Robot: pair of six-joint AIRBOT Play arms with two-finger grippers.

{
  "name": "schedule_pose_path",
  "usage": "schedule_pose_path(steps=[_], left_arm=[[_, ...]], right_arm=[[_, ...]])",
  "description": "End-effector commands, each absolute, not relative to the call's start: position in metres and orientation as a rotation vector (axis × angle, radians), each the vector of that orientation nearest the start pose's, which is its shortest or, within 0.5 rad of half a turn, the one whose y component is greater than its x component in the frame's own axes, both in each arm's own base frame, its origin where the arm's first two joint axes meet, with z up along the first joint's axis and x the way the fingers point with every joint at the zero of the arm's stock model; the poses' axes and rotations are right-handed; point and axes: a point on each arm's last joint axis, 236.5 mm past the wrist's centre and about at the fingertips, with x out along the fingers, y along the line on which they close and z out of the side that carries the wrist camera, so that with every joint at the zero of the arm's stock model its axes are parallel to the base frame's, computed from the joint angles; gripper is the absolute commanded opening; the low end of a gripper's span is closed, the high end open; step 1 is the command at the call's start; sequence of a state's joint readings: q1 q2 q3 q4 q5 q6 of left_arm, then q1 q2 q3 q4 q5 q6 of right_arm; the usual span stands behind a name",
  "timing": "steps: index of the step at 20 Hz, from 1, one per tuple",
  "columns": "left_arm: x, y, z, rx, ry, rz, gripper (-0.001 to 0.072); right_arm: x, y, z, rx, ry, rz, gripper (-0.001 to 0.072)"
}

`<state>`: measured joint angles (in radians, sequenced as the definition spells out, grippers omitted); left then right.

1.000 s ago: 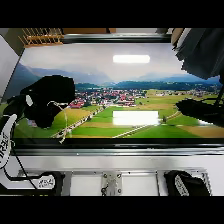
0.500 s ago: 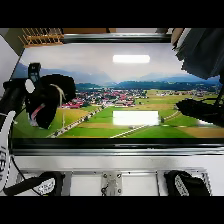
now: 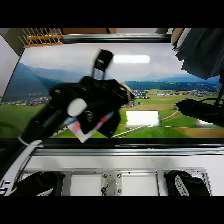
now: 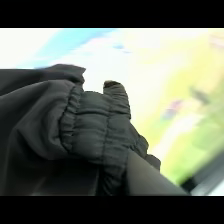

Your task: Fold the clothes and pants, and hang the long-sleeved shirts on hangers.

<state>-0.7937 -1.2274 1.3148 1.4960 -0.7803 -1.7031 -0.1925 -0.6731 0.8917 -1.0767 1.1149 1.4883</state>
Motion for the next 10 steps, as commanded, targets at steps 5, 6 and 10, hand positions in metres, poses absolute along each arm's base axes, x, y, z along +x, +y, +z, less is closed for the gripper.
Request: schedule_pose_path(steps=[5,6,10], left_arm=[[0.317,-0.406,0.099,0.011,0.864,-0.747,0.0713],[0.333,-0.387,0.102,0.0,0.878,-0.699,0.0713],[0.391,-0.282,0.097,-0.063,0.97,-0.456,0.0713]], right_arm=[[0.307,0.043,0.139,0.405,0.823,0.173,0.0022],[0.307,0.043,0.139,0.404,0.823,0.173,0.0022],[0.307,0.043,0.139,0.405,0.822,0.174,0.0022]])
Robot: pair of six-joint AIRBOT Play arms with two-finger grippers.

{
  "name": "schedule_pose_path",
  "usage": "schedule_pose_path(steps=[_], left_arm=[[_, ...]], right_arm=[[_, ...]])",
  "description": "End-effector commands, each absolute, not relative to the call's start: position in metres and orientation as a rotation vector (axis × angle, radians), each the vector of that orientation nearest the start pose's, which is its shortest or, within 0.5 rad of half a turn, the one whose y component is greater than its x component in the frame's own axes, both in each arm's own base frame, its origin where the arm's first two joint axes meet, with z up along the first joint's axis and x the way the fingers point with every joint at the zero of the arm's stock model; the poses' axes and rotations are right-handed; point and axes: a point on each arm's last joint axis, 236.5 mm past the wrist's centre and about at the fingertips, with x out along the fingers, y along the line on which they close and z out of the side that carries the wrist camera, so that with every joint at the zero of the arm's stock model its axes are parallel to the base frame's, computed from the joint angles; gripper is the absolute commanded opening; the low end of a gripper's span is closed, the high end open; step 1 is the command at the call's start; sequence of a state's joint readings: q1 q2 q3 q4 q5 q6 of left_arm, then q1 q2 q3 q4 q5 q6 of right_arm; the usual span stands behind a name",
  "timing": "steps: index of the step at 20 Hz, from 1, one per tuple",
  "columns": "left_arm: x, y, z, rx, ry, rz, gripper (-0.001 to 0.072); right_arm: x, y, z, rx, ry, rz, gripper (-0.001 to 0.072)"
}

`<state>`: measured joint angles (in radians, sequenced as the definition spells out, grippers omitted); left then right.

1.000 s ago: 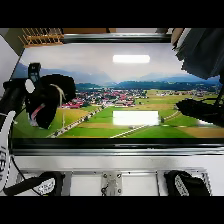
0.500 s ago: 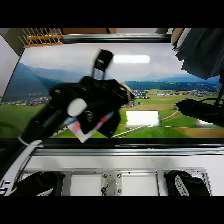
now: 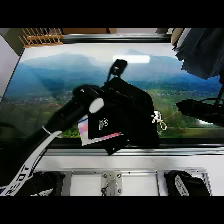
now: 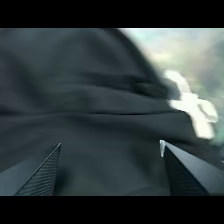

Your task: Fold the clothes and pants, and hang the long-sleeved shirts on hangers.

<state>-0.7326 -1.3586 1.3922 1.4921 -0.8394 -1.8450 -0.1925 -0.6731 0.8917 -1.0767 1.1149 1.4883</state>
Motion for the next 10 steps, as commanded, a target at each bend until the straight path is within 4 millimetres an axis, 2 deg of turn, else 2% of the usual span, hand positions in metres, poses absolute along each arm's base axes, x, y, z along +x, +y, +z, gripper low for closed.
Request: schedule_pose_path(steps=[1,3,5,8,10], left_arm=[[0.401,-0.251,0.09,-0.08,1.011,-0.385,0.0712],[0.411,-0.199,0.072,-0.109,1.102,-0.264,0.0712],[0.411,-0.161,0.051,-0.128,1.192,-0.174,0.0712],[0.407,-0.131,0.009,-0.161,1.237,-0.103,0.0712],[0.407,-0.124,-0.018,-0.194,1.238,-0.085,0.0712]], right_arm=[[0.307,0.043,0.139,0.405,0.822,0.174,0.0022],[0.307,0.043,0.139,0.406,0.822,0.174,0.0022],[0.307,0.043,0.139,0.406,0.822,0.174,0.0022],[0.307,0.046,0.141,0.418,0.819,0.184,0.0022],[0.308,0.052,0.144,0.444,0.812,0.205,0.0022]])
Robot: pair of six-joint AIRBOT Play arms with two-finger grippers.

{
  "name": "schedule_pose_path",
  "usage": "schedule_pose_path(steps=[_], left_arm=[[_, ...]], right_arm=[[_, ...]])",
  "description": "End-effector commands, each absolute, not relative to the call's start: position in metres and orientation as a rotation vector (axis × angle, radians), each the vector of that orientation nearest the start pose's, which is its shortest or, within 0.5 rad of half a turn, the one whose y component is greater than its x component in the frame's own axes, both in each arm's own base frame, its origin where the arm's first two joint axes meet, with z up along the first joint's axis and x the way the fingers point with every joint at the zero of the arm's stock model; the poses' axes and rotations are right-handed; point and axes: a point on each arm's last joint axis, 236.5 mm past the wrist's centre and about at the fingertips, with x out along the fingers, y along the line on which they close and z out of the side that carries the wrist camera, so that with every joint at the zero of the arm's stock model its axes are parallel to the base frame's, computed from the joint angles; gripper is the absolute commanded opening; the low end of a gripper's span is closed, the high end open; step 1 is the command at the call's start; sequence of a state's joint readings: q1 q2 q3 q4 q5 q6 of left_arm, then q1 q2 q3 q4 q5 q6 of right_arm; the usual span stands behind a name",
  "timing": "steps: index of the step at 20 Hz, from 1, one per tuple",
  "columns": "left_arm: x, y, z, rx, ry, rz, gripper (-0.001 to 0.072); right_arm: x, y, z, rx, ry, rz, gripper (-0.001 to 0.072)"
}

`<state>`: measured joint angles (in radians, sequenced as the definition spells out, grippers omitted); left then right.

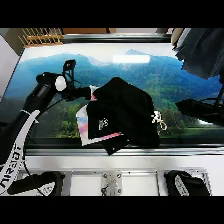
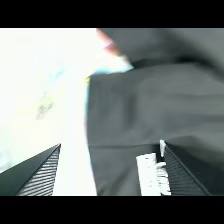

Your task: Fold the clothes and pants, and hang the long-sleeved shirts on hangers.

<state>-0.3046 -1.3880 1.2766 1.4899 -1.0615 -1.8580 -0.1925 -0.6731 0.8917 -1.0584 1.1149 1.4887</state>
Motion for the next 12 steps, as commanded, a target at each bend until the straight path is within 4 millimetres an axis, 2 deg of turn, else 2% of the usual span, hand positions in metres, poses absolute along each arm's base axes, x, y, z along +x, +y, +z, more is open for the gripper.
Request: schedule_pose_path(steps=[1,4,7,9,12], left_arm=[[0.411,-0.124,-0.029,-0.245,1.24,-0.082,0.0712],[0.437,-0.135,-0.042,-0.4,1.238,-0.15,0.0713],[0.481,-0.144,-0.043,-0.489,1.204,-0.22,0.0712],[0.505,-0.15,-0.052,-0.511,1.197,-0.232,0.0712],[0.521,-0.177,-0.073,-0.554,1.239,-0.303,0.0713]], right_arm=[[0.308,0.055,0.146,0.455,0.81,0.213,0.0022],[0.308,0.056,0.146,0.459,0.809,0.217,0.0022],[0.308,0.056,0.146,0.459,0.809,0.217,0.0022],[0.308,0.056,0.146,0.459,0.809,0.217,0.0022],[0.308,0.056,0.146,0.458,0.809,0.216,0.0022]])
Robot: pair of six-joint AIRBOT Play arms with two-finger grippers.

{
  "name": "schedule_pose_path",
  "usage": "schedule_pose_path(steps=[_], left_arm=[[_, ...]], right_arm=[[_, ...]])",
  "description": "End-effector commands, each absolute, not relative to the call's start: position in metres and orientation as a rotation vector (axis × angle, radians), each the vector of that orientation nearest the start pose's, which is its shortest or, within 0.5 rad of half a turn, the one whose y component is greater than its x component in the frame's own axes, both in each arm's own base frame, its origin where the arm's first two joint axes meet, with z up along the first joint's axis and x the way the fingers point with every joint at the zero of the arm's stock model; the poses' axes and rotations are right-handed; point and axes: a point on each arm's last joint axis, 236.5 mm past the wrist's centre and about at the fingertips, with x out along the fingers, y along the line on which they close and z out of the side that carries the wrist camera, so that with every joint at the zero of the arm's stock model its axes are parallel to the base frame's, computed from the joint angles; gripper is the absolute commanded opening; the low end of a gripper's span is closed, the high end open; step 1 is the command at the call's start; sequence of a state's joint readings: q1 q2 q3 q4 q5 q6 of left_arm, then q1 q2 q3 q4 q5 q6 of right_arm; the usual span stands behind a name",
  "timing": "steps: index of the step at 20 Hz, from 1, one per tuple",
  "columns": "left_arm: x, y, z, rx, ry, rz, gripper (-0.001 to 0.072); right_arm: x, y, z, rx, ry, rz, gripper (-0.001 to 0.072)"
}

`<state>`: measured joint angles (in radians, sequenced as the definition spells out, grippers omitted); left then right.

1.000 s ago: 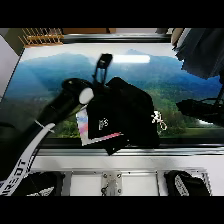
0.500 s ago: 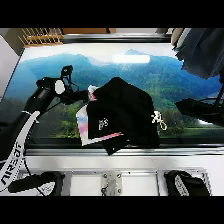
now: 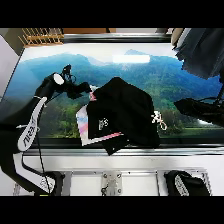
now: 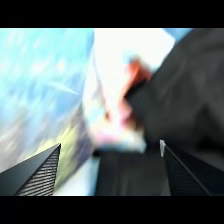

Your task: Fold the clothes and pants, and hang the long-sleeved shirts on hangers.

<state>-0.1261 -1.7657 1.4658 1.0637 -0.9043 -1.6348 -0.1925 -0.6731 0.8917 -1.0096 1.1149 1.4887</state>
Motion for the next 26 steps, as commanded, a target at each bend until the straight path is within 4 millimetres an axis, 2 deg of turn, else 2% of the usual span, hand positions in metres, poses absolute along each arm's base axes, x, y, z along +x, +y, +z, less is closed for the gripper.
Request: schedule_pose_path(steps=[1,5,6,7,8,9,12,15,17,19,22,25,26], left_arm=[[0.521,-0.185,-0.082,-0.542,1.267,-0.32,0.0713],[0.515,-0.219,-0.105,-0.496,1.377,-0.402,0.0712],[0.515,-0.226,-0.107,-0.484,1.388,-0.42,0.0709],[0.517,-0.233,-0.106,-0.477,1.392,-0.433,0.0517],[0.521,-0.236,-0.104,-0.476,1.387,-0.44,0.0208],[0.525,-0.237,-0.098,-0.478,1.371,-0.443,0.0018],[0.544,-0.228,-0.067,-0.48,1.31,-0.458,0.0012],[0.547,-0.223,-0.047,-0.468,1.298,-0.48,0.0012],[0.542,-0.222,-0.049,-0.471,1.309,-0.474,0.0011],[0.534,-0.218,-0.06,-0.457,1.345,-0.459,0.0012],[0.526,-0.217,-0.069,-0.458,1.38,-0.455,0.0012],[0.529,-0.218,-0.063,-0.456,1.367,-0.461,0.0012],[0.532,-0.218,-0.058,-0.453,1.356,-0.466,0.0012]], right_arm=[[0.308,0.056,0.146,0.458,0.809,0.216,0.0022],[0.309,0.055,0.145,0.458,0.813,0.215,0.0032],[0.31,0.054,0.141,0.459,0.824,0.211,0.0202],[0.312,0.053,0.136,0.459,0.84,0.205,0.0512],[0.317,0.05,0.128,0.459,0.86,0.194,0.0648],[0.323,0.045,0.118,0.457,0.882,0.176,0.0648],[0.358,0.02,0.073,0.49,0.94,0.088,0.0648],[0.409,0.0,0.015,0.509,0.961,0.032,0.0648],[0.434,0.008,-0.027,0.593,1.034,0.062,0.0648],[0.452,0.032,-0.058,0.684,1.106,0.155,0.0647],[0.467,0.068,-0.075,0.753,1.157,0.298,0.0645],[0.467,0.078,-0.09,0.724,1.194,0.313,0.0645],[0.465,0.077,-0.093,0.714,1.205,0.313,0.0621]])
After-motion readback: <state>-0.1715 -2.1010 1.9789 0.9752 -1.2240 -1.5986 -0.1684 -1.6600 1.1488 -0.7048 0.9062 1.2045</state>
